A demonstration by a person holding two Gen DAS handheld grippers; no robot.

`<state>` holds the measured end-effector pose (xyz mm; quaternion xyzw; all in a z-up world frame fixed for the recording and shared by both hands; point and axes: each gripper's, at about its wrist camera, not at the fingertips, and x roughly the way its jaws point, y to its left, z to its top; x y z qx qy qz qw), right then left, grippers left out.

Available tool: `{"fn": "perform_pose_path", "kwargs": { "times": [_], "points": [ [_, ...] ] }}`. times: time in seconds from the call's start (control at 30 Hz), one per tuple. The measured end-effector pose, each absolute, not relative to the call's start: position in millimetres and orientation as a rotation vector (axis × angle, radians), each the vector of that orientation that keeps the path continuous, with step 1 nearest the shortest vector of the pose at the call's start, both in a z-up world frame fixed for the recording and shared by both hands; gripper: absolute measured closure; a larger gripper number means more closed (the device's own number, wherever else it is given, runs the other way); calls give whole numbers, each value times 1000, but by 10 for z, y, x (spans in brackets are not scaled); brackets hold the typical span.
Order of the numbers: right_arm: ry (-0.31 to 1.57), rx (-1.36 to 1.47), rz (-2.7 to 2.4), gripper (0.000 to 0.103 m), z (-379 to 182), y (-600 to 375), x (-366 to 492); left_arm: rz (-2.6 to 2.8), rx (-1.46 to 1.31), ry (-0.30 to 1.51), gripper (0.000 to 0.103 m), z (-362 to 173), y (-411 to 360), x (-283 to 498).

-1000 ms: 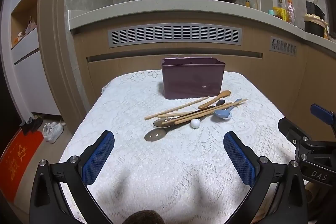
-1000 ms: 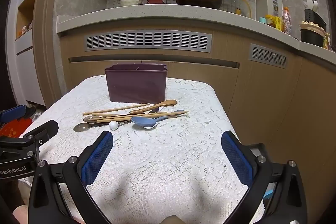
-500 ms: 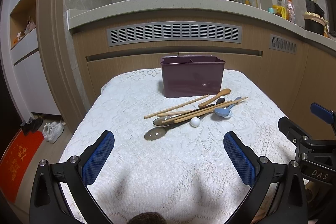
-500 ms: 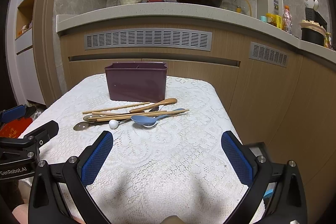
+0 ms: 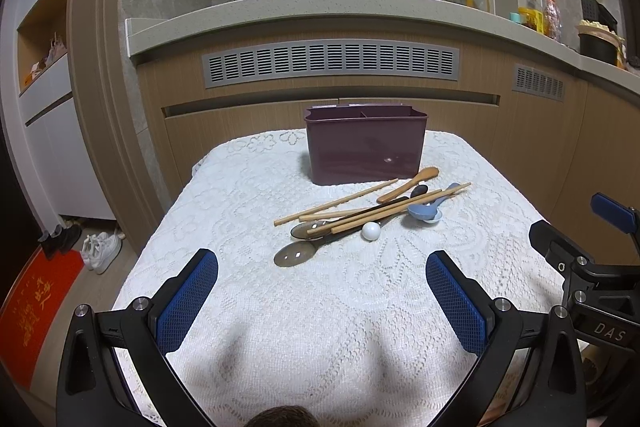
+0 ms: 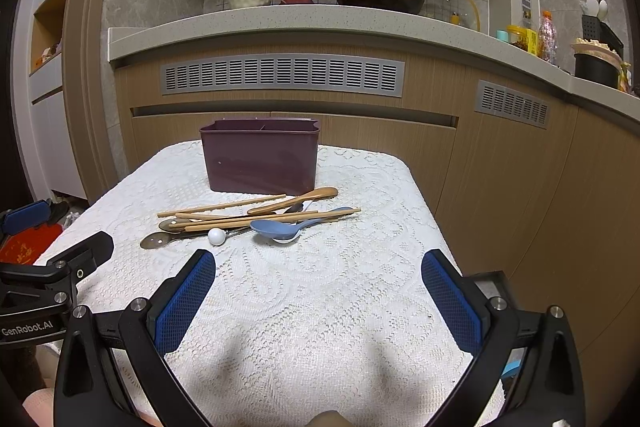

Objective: Organize utensils

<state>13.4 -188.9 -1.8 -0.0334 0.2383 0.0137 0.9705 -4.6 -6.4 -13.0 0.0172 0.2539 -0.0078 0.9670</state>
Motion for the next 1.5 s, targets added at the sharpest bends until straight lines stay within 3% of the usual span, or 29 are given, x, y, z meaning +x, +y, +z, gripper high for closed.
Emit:
{"fn": "perform_pose_path", "kwargs": {
  "times": [1.5],
  "points": [
    [480,-66,32,1,-41,-1890,130,-19,40,525,0,-150,-81,-73]
  ]
}}
